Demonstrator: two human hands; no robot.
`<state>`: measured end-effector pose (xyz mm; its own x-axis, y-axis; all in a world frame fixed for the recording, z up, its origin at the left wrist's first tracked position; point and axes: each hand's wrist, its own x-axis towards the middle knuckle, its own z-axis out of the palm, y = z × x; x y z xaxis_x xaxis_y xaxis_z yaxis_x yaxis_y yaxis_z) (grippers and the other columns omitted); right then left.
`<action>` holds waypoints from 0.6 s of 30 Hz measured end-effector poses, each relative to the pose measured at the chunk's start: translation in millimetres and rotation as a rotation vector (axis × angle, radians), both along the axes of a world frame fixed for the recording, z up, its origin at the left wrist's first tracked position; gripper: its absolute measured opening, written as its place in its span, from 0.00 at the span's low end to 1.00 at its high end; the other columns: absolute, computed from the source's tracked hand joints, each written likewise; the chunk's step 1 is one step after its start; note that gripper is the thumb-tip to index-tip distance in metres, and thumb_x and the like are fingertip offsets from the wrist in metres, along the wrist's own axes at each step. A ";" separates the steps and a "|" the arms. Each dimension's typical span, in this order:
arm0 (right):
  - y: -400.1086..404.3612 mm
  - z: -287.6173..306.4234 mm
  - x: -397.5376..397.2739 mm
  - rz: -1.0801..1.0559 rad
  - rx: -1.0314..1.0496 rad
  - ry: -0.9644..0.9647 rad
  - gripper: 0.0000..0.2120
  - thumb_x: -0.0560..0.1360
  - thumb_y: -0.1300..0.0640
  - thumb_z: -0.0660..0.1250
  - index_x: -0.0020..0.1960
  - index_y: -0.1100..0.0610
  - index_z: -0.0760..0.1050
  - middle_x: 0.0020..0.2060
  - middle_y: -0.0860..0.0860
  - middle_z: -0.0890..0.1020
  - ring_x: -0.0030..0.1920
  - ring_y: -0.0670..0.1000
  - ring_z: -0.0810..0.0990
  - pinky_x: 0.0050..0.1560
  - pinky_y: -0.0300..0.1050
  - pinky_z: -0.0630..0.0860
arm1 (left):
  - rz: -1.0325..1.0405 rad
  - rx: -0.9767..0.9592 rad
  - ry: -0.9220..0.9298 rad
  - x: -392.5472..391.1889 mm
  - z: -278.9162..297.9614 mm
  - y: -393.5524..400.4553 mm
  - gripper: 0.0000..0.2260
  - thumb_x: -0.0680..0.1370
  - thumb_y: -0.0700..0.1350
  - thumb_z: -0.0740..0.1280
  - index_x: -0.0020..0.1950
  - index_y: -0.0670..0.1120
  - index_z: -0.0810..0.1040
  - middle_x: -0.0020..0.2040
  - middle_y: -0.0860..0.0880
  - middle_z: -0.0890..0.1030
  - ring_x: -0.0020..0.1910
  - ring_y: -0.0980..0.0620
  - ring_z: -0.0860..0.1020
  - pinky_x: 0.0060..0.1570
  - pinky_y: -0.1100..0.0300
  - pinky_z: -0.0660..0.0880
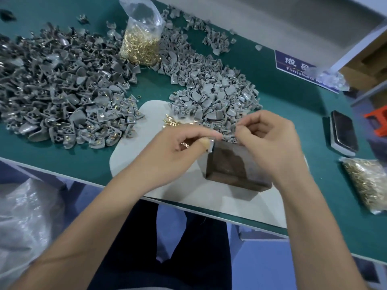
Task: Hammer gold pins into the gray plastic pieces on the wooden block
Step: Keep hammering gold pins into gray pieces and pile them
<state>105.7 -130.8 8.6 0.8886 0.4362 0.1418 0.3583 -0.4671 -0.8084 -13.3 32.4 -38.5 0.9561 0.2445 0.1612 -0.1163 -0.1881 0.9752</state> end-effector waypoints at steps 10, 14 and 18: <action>-84.4 -15.0 -2.5 -0.178 0.086 0.032 0.11 0.74 0.63 0.71 0.41 0.48 0.84 0.35 0.45 0.85 0.38 0.47 0.84 0.42 0.36 0.76 | -0.322 0.621 0.229 78.4 30.6 -53.2 0.02 0.78 0.47 0.69 0.48 0.53 0.82 0.41 0.58 0.82 0.39 0.63 0.78 0.38 0.66 0.72; -93.0 -21.2 -3.6 -0.137 0.124 0.030 0.10 0.76 0.63 0.73 0.43 0.48 0.85 0.36 0.42 0.85 0.38 0.45 0.82 0.43 0.39 0.76 | -0.244 0.664 0.259 80.8 25.1 -44.0 0.03 0.80 0.50 0.69 0.52 0.57 0.82 0.45 0.61 0.80 0.43 0.64 0.77 0.42 0.67 0.72; -89.4 -28.7 -3.2 -0.099 0.171 0.038 0.09 0.75 0.63 0.74 0.43 0.49 0.85 0.35 0.42 0.86 0.37 0.44 0.83 0.41 0.38 0.76 | -0.129 0.584 0.167 66.4 13.2 -37.7 0.07 0.82 0.49 0.65 0.58 0.58 0.78 0.52 0.64 0.79 0.53 0.69 0.75 0.48 0.75 0.68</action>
